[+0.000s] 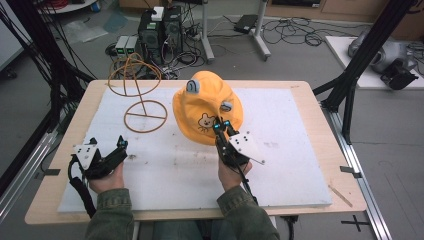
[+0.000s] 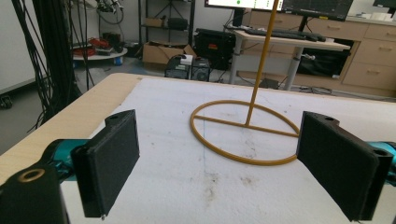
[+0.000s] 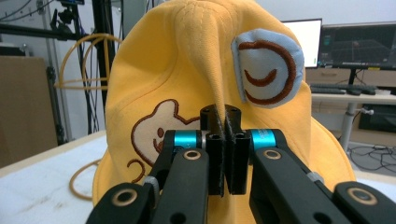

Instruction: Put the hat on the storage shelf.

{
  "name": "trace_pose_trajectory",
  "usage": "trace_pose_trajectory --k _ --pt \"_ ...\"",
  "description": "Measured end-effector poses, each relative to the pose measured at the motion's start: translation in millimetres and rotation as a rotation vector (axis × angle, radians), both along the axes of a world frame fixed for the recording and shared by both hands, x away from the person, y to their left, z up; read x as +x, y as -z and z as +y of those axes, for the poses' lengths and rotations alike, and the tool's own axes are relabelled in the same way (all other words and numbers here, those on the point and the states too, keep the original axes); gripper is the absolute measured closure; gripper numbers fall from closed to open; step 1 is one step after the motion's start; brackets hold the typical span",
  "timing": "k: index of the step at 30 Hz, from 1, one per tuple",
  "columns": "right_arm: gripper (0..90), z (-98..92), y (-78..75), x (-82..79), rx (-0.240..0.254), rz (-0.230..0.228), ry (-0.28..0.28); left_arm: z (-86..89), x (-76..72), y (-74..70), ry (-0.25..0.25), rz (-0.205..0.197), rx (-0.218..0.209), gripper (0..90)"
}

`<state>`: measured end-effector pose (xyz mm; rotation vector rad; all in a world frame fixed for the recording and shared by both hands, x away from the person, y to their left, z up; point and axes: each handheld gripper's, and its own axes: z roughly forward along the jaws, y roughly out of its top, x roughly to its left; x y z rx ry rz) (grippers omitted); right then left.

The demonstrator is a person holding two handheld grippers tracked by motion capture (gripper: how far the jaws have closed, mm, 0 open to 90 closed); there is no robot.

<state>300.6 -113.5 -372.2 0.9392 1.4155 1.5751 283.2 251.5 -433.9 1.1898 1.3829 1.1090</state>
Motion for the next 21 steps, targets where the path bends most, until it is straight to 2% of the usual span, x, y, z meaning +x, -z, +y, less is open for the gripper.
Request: trace_pose_trajectory --k 2,3,6,7,8,9,11,12,14,15,18,20,21 --pt "89.7 -1.7 -4.7 1.2 0.003 -0.008 0.0 0.0 0.1 0.1 -0.001 0.0 0.0 13.4" --pt "89.7 -5.3 -15.8 3.6 0.015 -0.012 -0.001 0.1 0.1 0.1 0.0 0.0 -0.001 13.4" --pt "89.7 -9.6 -34.8 9.1 0.027 -0.016 -0.016 0.1 0.0 0.0 -0.001 0.0 -0.001 13.4" --pt "89.7 -9.6 -34.8 9.1 0.027 -0.016 -0.016 0.0 0.2 0.1 -0.001 0.0 -0.001 13.4" --pt "89.7 -10.2 -41.3 11.1 0.032 -0.016 -0.024 0.1 0.1 0.1 -0.001 0.003 0.001 13.4" --pt "89.7 -10.6 -54.1 15.5 0.038 -0.023 -0.033 0.2 0.1 0.1 -0.001 0.003 0.002 13.4" --pt "89.7 -9.9 -66.2 20.9 0.039 -0.03 -0.039 0.4 0.1 0.2 -0.002 0.003 -0.001 13.4" --pt "89.7 -9.9 -66.2 20.9 0.039 -0.03 -0.039 0.4 0.2 0.3 -0.003 0.004 -0.001 13.4" --pt "89.7 -6.8 -82.7 29.7 0.05 -0.038 -0.058 0.3 0.6 0.6 -0.003 0.003 -0.002 13.4" --pt "89.7 -6.8 -82.7 29.7 0.05 -0.038 -0.058 0.4 0.6 0.7 -0.003 0.005 -0.002 13.4" --pt "89.7 0.8 -97.4 40.0 0.065 -0.024 -0.09 0.7 0.5 0.9 -0.001 0.006 -0.006 13.4" --pt "89.7 14.6 -113.3 51.4 0.06 -0.024 -0.129 0.8 0.0 1.0 -0.001 0.007 -0.008 13.4" --pt "89.7 14.6 -113.3 51.4 0.06 -0.024 -0.129 0.7 0.0 1.2 0.0 0.006 -0.009 13.4"
